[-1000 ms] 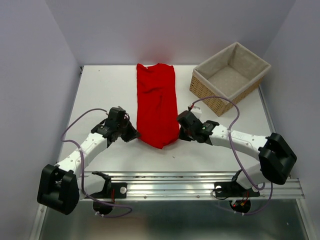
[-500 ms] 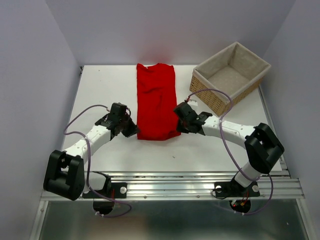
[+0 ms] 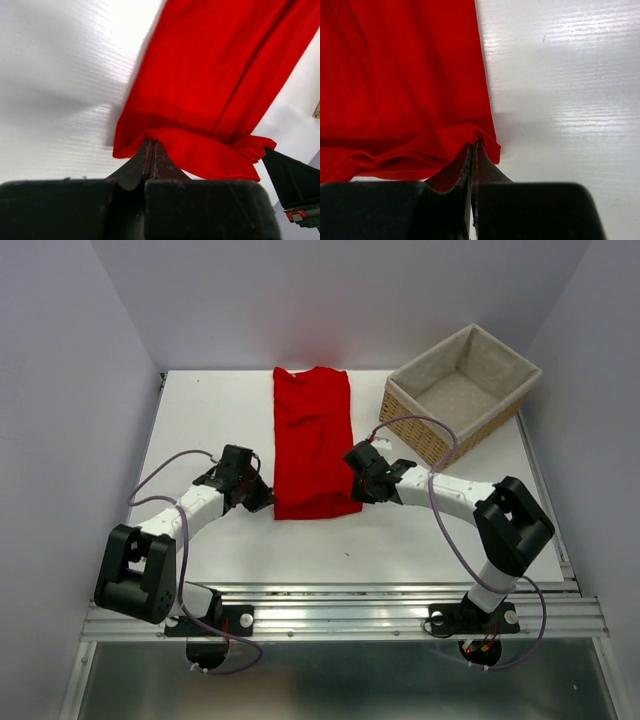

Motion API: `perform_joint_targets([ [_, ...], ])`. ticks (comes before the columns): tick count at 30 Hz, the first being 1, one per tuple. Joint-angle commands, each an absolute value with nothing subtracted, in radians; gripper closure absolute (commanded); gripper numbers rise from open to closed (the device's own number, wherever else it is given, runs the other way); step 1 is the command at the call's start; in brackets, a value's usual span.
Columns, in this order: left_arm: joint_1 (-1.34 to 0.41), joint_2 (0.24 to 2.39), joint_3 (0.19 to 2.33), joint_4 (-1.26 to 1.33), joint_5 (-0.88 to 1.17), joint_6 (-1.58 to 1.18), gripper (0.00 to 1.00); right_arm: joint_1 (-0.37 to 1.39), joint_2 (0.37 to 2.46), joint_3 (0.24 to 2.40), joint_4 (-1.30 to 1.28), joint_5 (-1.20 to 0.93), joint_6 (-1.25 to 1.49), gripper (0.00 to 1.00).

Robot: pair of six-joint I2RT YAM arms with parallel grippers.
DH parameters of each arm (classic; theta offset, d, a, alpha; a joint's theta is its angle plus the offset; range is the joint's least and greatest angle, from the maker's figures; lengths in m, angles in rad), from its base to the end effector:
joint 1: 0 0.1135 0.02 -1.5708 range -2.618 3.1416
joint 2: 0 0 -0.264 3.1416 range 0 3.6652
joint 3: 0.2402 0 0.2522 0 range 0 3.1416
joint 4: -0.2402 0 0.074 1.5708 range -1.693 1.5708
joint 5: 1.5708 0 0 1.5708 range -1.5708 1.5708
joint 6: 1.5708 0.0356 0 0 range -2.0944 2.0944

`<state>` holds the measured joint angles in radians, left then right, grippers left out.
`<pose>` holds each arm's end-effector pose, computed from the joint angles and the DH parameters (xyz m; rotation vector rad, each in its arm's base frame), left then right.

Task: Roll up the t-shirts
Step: Roll the T-shirt to the center of the board.

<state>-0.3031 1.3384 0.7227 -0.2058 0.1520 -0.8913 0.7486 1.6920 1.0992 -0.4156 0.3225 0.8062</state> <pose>0.2544 -0.0852 0.1980 -0.6559 2.4250 -0.7133 0.2612 0.2273 0.1973 0.1904 2.5084 0.2178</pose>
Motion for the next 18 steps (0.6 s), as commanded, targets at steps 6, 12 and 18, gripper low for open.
perform_joint_targets([
  [6,-0.285,1.402,0.773,-0.138,0.101,-0.848,1.0,0.732,1.761,1.198,-0.382,0.382,0.782,0.99],
  [12,-0.285,1.433,0.851,-0.184,0.075,-0.795,0.59,0.713,1.764,1.215,-0.383,0.391,0.792,0.69],
  [18,-0.285,1.333,0.923,-0.276,0.011,-0.77,0.33,0.713,1.671,1.192,-0.383,0.402,0.793,0.37],
])
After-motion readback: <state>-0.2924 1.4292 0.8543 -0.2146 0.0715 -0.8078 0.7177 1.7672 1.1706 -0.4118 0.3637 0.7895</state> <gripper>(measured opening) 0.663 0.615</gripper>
